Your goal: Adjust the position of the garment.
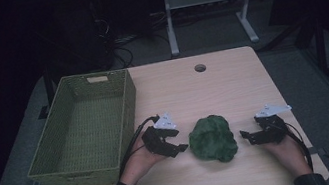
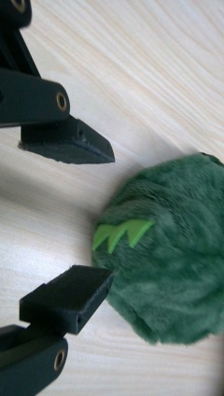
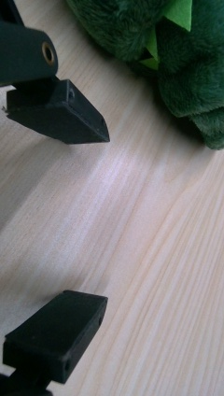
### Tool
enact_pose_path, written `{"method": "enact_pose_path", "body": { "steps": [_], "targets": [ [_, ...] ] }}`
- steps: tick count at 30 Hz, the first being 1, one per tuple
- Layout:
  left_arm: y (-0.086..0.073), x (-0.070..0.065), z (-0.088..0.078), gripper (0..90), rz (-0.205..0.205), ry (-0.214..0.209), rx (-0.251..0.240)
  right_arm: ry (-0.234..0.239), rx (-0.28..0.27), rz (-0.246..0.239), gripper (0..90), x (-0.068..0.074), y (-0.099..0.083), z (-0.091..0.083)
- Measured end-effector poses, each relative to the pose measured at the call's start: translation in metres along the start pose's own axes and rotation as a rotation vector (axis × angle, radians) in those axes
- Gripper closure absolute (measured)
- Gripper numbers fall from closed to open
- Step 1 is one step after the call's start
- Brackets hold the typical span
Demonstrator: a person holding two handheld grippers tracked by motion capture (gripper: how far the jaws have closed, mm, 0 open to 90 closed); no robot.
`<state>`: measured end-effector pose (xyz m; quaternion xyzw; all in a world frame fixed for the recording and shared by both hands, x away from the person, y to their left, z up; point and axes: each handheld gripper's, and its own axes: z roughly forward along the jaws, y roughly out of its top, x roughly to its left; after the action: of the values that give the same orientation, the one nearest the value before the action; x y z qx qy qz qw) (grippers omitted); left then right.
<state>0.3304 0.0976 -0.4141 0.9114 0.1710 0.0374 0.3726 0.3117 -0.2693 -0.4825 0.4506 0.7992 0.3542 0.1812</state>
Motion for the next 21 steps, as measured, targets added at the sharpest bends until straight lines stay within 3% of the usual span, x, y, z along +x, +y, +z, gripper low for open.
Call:
{"method": "enact_pose_path", "body": {
  "steps": [9,21],
  "targets": [
    [0.027,-0.004,0.006,26.1,0.071,-0.039,0.026,-0.001,0.000,0.002,16.8,0.000,0.000,0.000],
    [0.045,-0.004,0.032,17.3,0.138,-0.103,0.087,-0.002,0.000,0.002,16.9,0.000,0.000,0.000]
  ]
}}
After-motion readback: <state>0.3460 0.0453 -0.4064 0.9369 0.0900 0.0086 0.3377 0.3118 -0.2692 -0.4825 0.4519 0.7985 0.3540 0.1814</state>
